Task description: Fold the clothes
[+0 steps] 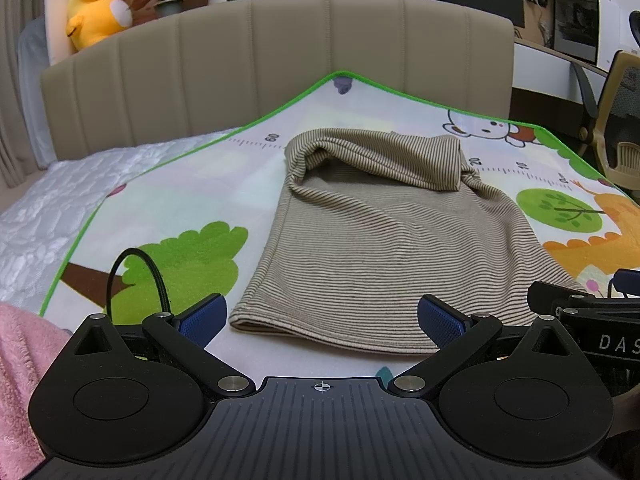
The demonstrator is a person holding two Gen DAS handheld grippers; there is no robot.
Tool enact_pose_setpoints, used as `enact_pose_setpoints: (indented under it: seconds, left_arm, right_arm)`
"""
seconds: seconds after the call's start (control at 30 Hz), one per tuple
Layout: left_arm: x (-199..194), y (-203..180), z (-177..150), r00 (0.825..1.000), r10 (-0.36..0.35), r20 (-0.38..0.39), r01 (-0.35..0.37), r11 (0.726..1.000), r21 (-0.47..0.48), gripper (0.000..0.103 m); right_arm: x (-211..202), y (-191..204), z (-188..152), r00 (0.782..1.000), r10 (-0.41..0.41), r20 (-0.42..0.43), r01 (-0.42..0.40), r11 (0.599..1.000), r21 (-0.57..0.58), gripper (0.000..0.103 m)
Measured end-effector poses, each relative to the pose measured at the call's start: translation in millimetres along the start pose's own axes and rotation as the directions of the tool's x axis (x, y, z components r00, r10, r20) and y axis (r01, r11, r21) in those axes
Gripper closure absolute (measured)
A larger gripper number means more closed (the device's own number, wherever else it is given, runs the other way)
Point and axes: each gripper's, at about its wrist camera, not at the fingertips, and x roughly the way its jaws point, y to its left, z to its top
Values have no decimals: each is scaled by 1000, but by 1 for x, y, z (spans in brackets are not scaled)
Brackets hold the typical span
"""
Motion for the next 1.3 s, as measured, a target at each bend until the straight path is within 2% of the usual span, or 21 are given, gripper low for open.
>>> enact_pose_setpoints:
  seconds: [0.1, 0.17, 0.37, 0.43, 0.53, 0.63, 0.77, 0.93, 1.03, 1.1, 1.17, 1.23, 1.3]
  left_arm:
    - [3, 2, 4, 1000, -9, -25, 9, 1000, -13, 0]
    - [9, 4, 10, 997, -42, -62, 40, 999, -30, 0]
    - [45, 17, 37, 961, -174, -215, 154, 982, -106, 0]
    - [59, 16, 48, 955, -176, -238, 167, 984, -59, 0]
    - [79, 11, 65, 957, -153, -245, 177, 981, 79, 0]
    - [101, 12, 79, 963, -138, -230, 171, 977, 130, 0]
    - [136, 18, 95, 971, -110, -212, 138, 983, 121, 0]
    - [188, 33, 103, 958, -126, -258, 119, 992, -43, 0]
    - [211, 39, 111, 960, -136, -245, 124, 990, -63, 0]
    - [224, 40, 119, 965, -131, -227, 123, 991, -48, 0]
    - [237, 41, 124, 967, -126, -223, 121, 992, -38, 0]
    - [254, 45, 122, 949, -143, -279, 126, 989, -80, 0]
    - [269, 49, 118, 933, -162, -322, 129, 984, -123, 0]
  right_arm:
    - [1, -4, 3, 1000, 17, -3, -17, 1000, 25, 0]
    - [1, -9, 7, 1000, 23, 3, -23, 998, 51, 0]
    - [12, -30, 19, 1000, 10, 3, -11, 991, 134, 0]
    - [22, -37, 22, 1000, 15, -21, -12, 986, 165, 0]
    - [41, -41, 24, 996, 44, -79, -28, 982, 185, 0]
    - [62, -40, 30, 987, 101, -124, -77, 979, 187, 0]
    - [93, -29, 51, 982, 136, -128, -121, 985, 124, 0]
    - [139, -13, 95, 994, 61, -91, -65, 997, -42, 0]
    - [172, -9, 119, 995, 36, -97, -43, 997, -70, 0]
    - [195, -13, 127, 989, 59, -138, -61, 998, -7, 0]
    - [220, -24, 127, 973, 112, -200, -93, 991, 98, 0]
    - [238, -35, 118, 956, 158, -249, -109, 974, 200, 0]
    - [245, -42, 107, 952, 185, -244, -119, 958, 262, 0]
